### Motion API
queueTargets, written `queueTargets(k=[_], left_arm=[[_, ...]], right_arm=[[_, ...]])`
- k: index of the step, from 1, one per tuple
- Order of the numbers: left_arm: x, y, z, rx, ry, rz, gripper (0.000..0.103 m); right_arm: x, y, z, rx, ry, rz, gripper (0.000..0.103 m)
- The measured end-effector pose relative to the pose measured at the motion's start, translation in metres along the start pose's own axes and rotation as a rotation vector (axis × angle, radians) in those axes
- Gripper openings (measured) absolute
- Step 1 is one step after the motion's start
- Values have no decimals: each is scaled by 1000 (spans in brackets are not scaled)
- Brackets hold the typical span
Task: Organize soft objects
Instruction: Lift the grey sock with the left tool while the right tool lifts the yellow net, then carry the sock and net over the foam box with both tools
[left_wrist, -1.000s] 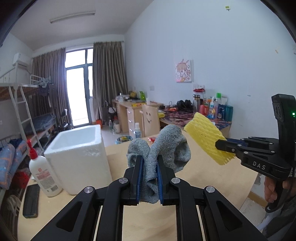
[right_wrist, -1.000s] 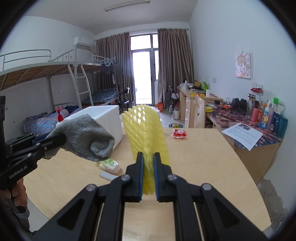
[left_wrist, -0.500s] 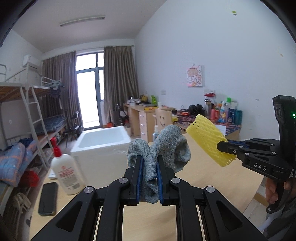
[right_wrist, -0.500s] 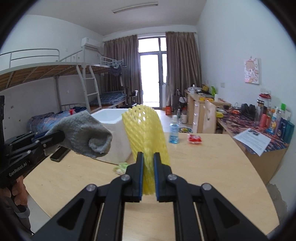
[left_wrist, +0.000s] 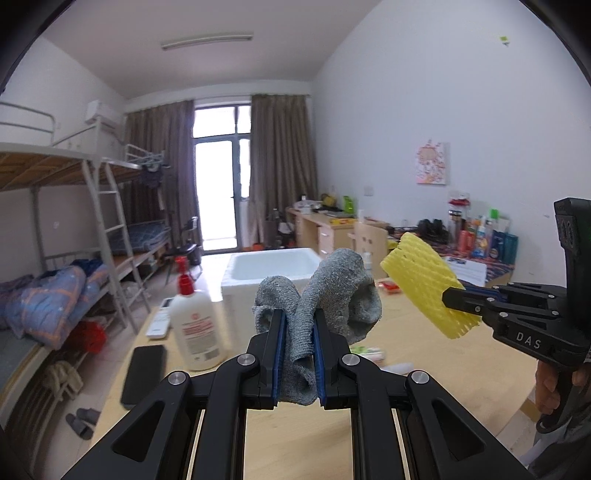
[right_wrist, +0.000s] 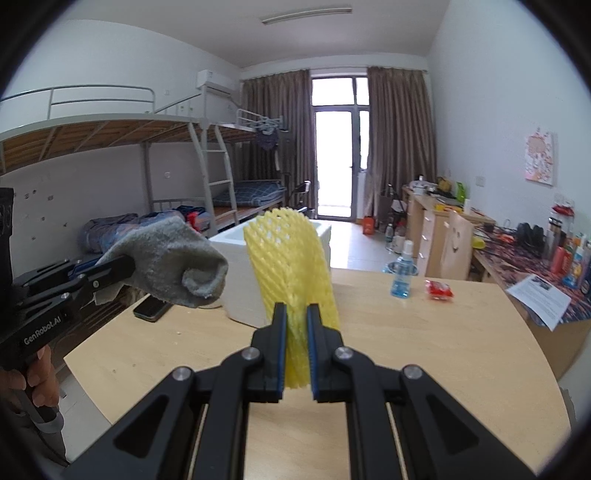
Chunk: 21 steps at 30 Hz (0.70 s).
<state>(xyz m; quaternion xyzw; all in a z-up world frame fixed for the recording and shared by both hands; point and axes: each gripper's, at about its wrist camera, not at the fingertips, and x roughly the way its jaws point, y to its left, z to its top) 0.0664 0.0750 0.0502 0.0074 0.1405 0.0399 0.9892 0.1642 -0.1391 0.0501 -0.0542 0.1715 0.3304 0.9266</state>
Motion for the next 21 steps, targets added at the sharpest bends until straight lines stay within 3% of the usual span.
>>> queueTargets(k=[8,21], left_arm=[[-8,16,-4,-32,-2,85,15],[0,26,-4,-59,6,100,15]], right_arm=[[15,22,7,-46,3,88,13],[32,28,14,-71,16,113,13]])
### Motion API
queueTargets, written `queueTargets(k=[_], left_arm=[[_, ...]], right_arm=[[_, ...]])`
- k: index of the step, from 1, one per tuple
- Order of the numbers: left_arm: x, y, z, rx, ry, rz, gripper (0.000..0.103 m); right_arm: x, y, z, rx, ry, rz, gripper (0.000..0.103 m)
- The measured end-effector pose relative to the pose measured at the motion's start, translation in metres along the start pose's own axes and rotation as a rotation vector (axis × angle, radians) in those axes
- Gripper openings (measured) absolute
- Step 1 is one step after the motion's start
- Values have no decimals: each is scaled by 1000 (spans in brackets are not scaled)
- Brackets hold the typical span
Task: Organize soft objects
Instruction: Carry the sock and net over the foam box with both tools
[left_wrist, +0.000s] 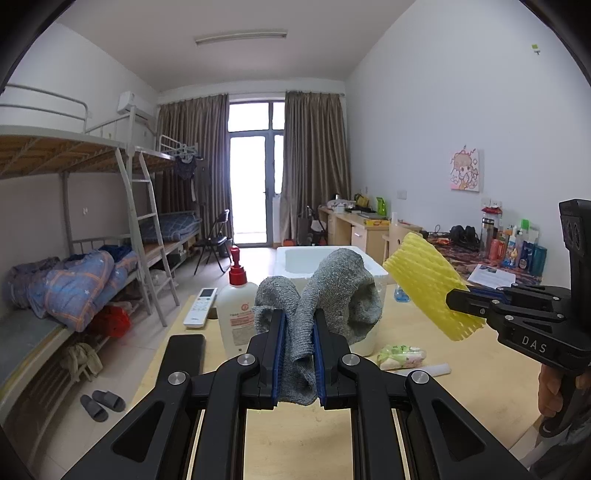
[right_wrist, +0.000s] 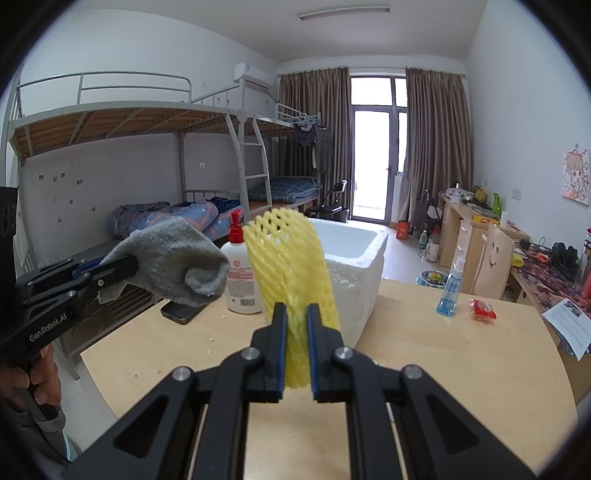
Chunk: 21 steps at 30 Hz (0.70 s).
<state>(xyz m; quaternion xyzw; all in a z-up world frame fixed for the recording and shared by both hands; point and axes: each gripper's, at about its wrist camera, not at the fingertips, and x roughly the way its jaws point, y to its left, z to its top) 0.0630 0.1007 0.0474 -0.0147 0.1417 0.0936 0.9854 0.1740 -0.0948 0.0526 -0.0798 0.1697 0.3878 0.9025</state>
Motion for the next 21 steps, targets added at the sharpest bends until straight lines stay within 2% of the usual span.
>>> queueTargets(k=[10,21], left_arm=[[21,4,3,19,18,-27,15],[44,7,23,37,13,-39,15]], right_arm=[[12,3,5,2,18,-16,13],[29,-7,33,13,21,-44,13]])
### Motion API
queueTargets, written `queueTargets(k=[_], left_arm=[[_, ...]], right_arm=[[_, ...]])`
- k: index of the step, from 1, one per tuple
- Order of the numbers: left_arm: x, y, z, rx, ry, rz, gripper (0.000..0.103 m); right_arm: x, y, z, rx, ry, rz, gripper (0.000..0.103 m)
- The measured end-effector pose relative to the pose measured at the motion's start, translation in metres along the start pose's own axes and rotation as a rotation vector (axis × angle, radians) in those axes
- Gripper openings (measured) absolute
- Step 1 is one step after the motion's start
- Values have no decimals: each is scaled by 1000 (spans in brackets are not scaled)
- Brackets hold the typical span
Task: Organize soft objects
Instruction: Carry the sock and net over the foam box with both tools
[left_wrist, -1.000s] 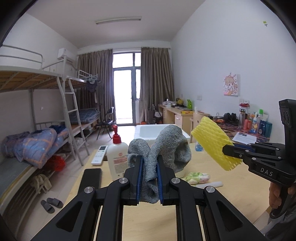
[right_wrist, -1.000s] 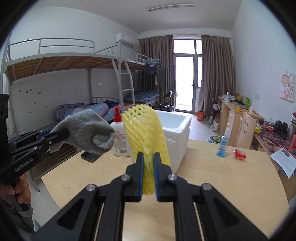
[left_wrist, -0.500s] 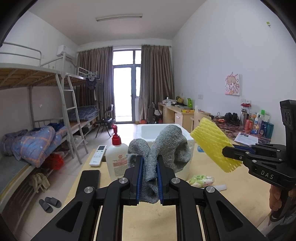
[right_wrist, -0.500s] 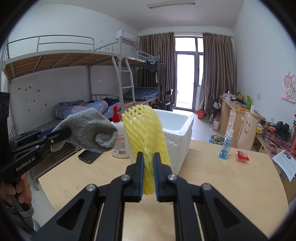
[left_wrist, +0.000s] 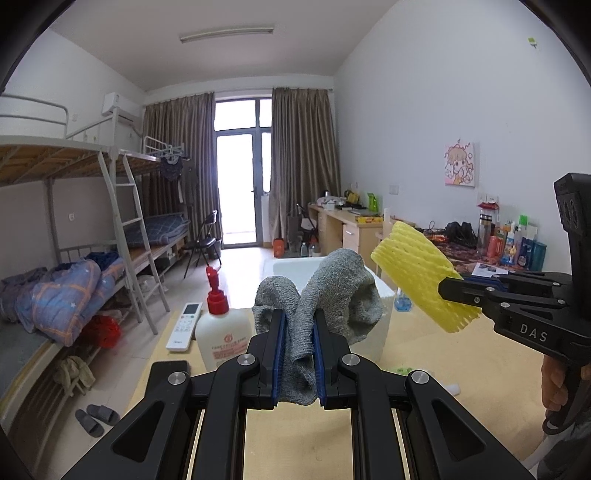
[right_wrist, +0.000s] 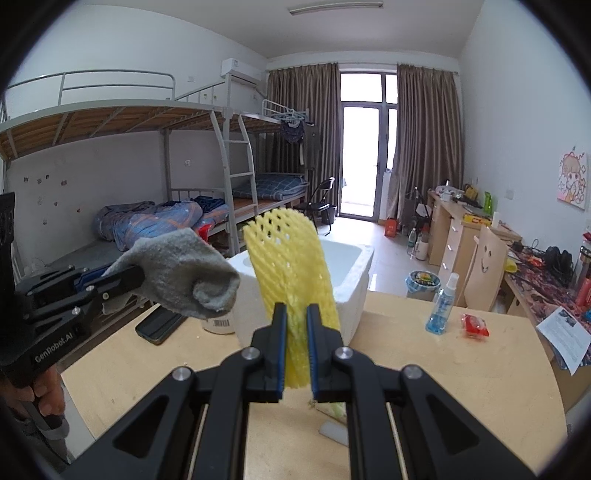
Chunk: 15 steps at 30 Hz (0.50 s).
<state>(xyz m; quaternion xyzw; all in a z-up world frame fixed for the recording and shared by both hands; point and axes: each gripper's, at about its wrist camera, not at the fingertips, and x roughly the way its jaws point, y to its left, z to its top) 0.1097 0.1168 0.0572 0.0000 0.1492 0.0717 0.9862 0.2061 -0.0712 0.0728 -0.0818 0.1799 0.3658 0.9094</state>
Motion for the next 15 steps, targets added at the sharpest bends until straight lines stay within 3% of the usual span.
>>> queueTargets(k=[15], left_arm=[[30,-7,35,45,-23,7,15]], right_arm=[[28,-12,29,5,31,-6,13]])
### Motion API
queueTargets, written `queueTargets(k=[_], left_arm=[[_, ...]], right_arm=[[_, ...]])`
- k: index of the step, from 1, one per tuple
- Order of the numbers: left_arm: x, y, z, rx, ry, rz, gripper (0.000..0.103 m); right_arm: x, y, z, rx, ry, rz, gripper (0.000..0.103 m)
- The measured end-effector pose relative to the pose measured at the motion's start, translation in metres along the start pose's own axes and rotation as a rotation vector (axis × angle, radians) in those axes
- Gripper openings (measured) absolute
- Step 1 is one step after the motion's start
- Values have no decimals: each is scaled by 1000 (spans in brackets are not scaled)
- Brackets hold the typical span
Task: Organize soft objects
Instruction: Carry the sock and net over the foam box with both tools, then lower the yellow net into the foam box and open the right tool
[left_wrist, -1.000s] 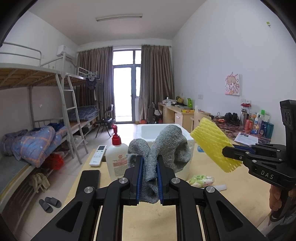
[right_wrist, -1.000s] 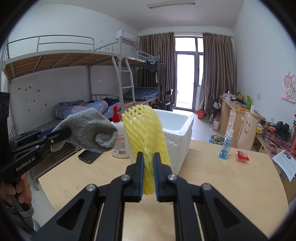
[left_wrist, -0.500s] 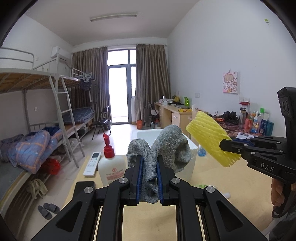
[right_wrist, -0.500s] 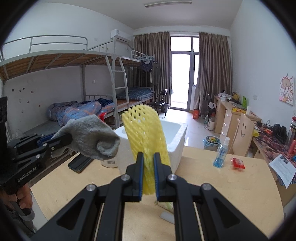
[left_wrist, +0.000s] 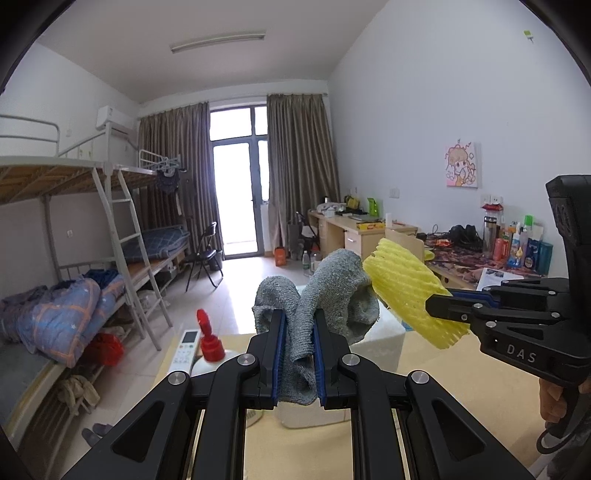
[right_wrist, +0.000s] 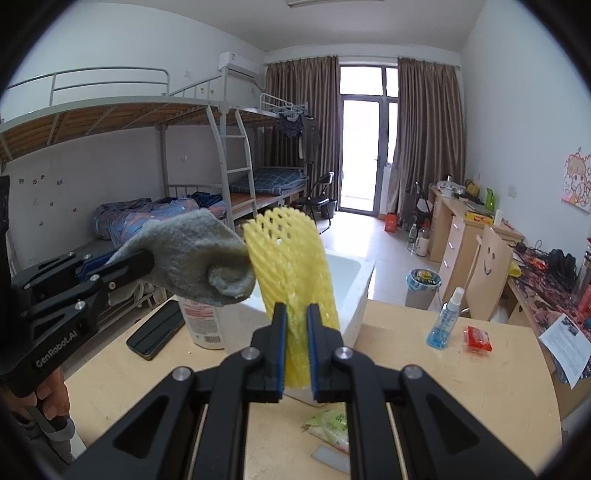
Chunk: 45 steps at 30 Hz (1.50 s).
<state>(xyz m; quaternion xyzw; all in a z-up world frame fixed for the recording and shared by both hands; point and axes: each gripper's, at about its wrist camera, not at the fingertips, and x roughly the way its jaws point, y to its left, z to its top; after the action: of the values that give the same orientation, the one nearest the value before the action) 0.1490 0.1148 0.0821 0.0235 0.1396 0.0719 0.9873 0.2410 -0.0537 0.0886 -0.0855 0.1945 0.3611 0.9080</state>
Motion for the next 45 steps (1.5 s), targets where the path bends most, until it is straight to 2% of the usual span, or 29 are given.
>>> queueTargets(k=[6,13,28,37,45], left_arm=[[18,6,7,0,-3,-16,15],[44,12,14,-16,31,-47,15],[83,20,22,-23,76,-36,15],[90,21,27,-17,75,-13,15],[85,33,29,-25,69,39,15]], right_arm=[[11,-3,6,-11,11,-17,13],[32,-4,13,-31,20,-13,13],[69,-24,24,-27,49,-4,13],[84,-25,27,-22,69,14,13],[96,-18,31,-35,89,43,13]])
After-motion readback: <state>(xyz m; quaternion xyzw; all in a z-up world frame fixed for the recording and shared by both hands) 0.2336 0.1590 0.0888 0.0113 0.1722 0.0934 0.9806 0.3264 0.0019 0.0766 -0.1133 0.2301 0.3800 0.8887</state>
